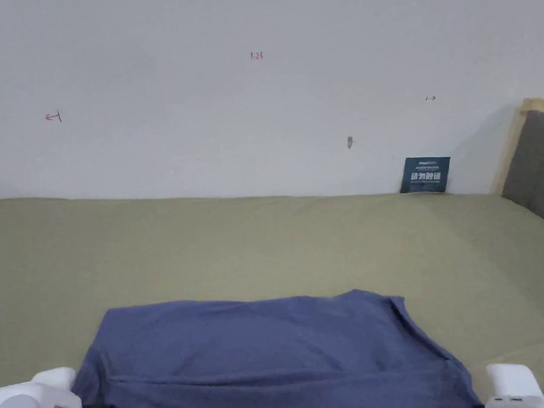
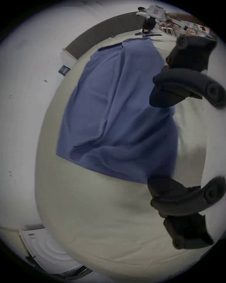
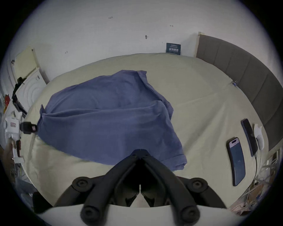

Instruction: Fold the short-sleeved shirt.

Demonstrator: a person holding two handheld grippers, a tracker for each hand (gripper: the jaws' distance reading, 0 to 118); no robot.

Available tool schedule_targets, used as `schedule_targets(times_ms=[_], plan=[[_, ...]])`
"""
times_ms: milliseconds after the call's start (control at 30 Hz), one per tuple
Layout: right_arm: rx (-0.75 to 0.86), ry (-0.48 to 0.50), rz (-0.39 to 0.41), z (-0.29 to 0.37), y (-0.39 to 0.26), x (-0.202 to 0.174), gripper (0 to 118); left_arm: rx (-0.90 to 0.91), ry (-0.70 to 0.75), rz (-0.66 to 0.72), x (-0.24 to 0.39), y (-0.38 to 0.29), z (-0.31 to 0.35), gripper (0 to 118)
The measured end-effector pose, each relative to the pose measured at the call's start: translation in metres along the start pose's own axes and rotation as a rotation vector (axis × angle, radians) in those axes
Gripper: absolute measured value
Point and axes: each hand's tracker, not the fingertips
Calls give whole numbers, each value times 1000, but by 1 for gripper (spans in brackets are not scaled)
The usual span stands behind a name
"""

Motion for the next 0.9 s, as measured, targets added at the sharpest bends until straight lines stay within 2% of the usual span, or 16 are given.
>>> schedule_targets(times_ms=[67, 100, 133, 167, 200, 233, 267, 367, 400, 433, 467, 500, 533, 600, 667, 900], plan=[[5, 3, -14, -4, 4, 6, 0, 29, 22, -33, 7, -6, 4, 93], [8, -2, -14, -6, 6, 8, 1, 50, 50, -48, 10, -7, 9, 76], [10, -3, -17, -8, 8, 13, 10, 86, 108, -61, 11, -8, 17, 43], [9, -5, -18, -12, 11, 18, 38, 111, 114, -69, 8, -9, 19, 1], [-4, -14, -20, -19, 14, 22, 89, 112, -6, -27, 3, -11, 22, 1], [-55, -31, -19, -30, 16, 25, 115, 86, -52, 33, -2, -13, 21, 1], [-82, -50, -19, -40, 16, 26, 117, 59, -42, 47, -4, -15, 19, 1], [-129, -110, -9, -67, 14, 25, 103, 82, -41, 44, -5, -20, 16, 1], [-166, -127, 1, -75, 11, 24, 92, 81, -39, 49, -4, -22, 17, 1], [-209, -118, 15, -81, 8, 23, 82, 78, -40, 55, -4, -19, 16, 1], [-218, -78, 10, -84, 9, 21, 79, 78, -39, 57, -3, -17, 18, 1], [-173, -107, 6, -77, 9, 18, 55, 77, -38, 54, -1, -17, 20, 1], [-153, -105, 8, -70, 10, 15, 8, 73, -37, 48, -1, -16, 22, 1], [-146, -1, 18, -61, 16, 8, 3, 69, -49, 34, -3, -10, 26, 1], [-144, -75, 73, -49, 20, -2, 3, 81, -52, 36, -3, -11, 37, 1], [-96, 14, 56, -3, 20, 9, 3, 103, -111, 45, -17, -15, 70, 1]])
